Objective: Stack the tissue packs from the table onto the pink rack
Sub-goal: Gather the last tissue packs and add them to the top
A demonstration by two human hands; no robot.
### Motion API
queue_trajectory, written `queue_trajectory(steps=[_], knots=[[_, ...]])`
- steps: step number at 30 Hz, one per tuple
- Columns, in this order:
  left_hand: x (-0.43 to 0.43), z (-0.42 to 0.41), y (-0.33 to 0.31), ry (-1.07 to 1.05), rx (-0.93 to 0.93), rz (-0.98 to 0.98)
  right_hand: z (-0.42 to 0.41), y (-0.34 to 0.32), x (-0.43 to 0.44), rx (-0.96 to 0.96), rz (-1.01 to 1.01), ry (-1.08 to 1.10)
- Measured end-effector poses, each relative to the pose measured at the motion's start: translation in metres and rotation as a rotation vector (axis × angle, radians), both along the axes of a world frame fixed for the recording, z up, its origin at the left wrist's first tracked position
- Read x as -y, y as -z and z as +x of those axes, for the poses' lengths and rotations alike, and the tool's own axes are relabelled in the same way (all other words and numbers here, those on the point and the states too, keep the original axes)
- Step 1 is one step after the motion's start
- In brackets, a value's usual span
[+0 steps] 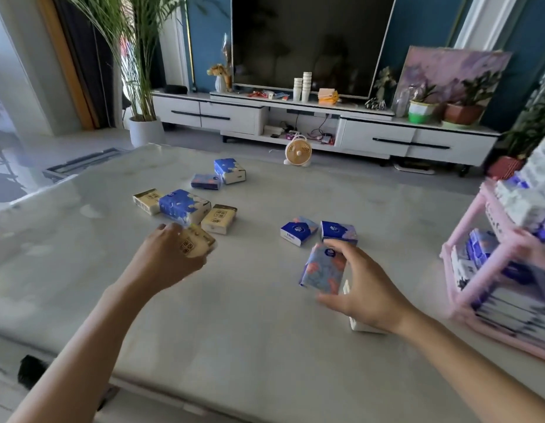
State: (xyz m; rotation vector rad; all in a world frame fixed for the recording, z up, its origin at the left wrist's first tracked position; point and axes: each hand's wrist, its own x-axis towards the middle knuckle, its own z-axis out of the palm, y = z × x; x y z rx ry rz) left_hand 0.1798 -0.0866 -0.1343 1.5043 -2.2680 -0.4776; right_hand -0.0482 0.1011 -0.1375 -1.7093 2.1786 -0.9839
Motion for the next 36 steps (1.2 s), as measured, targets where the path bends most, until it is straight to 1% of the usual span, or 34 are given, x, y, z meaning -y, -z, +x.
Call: queue_trajectory(steps=[2, 5, 8, 11, 13, 16, 18, 19, 21, 22, 24, 26, 30, 32, 34, 36], knots=[[-0.037, -0.012, -0.017, 0.051, -0.232, -0.035, 0.004, -0.020, -0.019, 0.015, -0.080, -0.017], [-0.086, -0.035, -0.036, 0.203, -0.447, 0.046, 0.007, -0.057, -0.061, -0.063, -0.128, -0.066], [-0.126, -0.072, -0.078, 0.406, -0.546, 0.127, 0.004, -0.108, -0.111, -0.165, -0.167, -0.065], [-0.160, -0.116, -0.135, 0.566, -0.647, 0.157, -0.014, -0.159, -0.160, -0.283, -0.247, 0.057], [-0.174, -0.151, -0.168, 0.651, -0.679, 0.160, -0.034, -0.189, -0.188, -0.329, -0.299, 0.145], [-0.187, -0.214, -0.208, 0.712, -0.625, 0.139, -0.083, -0.229, -0.214, -0.317, -0.356, 0.296], [-0.194, -0.260, -0.228, 0.714, -0.545, 0.121, -0.126, -0.249, -0.219, -0.249, -0.325, 0.361], [-0.199, -0.280, -0.235, 0.710, -0.476, 0.112, -0.146, -0.257, -0.219, -0.186, -0.294, 0.376], [-0.208, -0.316, -0.243, 0.696, -0.334, 0.143, -0.181, -0.265, -0.216, -0.060, -0.195, 0.370], [-0.211, -0.329, -0.245, 0.678, -0.279, 0.183, -0.195, -0.266, -0.212, -0.034, -0.133, 0.359], [-0.213, -0.349, -0.243, 0.646, -0.188, 0.236, -0.215, -0.265, -0.203, -0.046, 0.007, 0.340], [-0.210, -0.364, -0.238, 0.619, -0.100, 0.199, -0.227, -0.262, -0.192, -0.083, 0.113, 0.306], [-0.209, -0.383, -0.231, 0.613, -0.023, 0.099, -0.245, -0.255, -0.174, -0.176, 0.279, 0.252], [-0.212, -0.386, -0.228, 0.617, 0.027, 0.062, -0.251, -0.251, -0.171, -0.167, 0.310, 0.249], [-0.211, -0.388, -0.223, 0.630, 0.009, 0.103, -0.254, -0.247, -0.172, -0.122, 0.310, 0.238], [-0.207, -0.386, -0.219, 0.622, -0.077, 0.212, -0.256, -0.244, -0.175, -0.089, 0.307, 0.230]])
